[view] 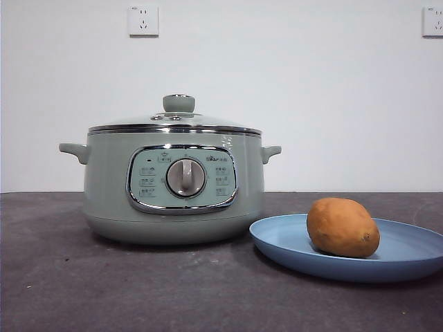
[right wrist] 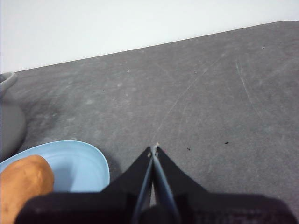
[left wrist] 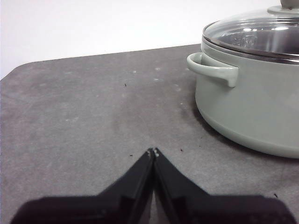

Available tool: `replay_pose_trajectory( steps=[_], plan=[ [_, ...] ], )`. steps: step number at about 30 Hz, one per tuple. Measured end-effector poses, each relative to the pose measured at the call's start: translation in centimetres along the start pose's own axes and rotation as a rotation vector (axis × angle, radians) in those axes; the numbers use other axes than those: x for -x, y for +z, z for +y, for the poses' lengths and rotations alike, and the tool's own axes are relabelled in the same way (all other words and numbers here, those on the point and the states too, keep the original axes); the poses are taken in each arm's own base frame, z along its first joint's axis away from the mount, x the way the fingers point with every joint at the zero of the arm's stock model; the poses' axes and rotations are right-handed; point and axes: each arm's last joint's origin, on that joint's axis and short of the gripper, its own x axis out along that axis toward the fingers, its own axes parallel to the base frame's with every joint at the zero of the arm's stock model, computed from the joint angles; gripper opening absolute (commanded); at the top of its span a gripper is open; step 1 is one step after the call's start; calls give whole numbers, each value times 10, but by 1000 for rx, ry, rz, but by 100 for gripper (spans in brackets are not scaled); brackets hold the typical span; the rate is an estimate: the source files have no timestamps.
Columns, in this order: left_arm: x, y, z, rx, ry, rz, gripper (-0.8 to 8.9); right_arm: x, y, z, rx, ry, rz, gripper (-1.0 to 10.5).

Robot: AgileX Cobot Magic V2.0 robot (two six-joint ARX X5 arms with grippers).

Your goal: Take the potato out from the steamer,put the potato on the plate,close the lid

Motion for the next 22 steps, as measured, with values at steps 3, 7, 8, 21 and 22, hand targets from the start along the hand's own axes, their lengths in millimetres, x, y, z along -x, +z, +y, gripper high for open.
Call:
replay_pose_trajectory(
  steps=[3, 7, 8, 21, 22],
  plan=[
    [0, 0, 0, 0, 0, 0, -4, 0, 0, 0, -8, 0, 0, 1],
    [0, 0, 0, 0, 0, 0, -4, 0, 0, 0, -13, 0, 0, 1],
    [0, 0, 0, 0, 0, 0, -4, 0, 0, 0, -14, 0, 0, 1],
    [0, 0, 0, 0, 0, 0, -4, 0, 0, 0, -15, 0, 0, 1],
    [0, 0, 0, 0, 0, 0, -4, 0, 0, 0, -15, 0, 0, 1]
  ],
)
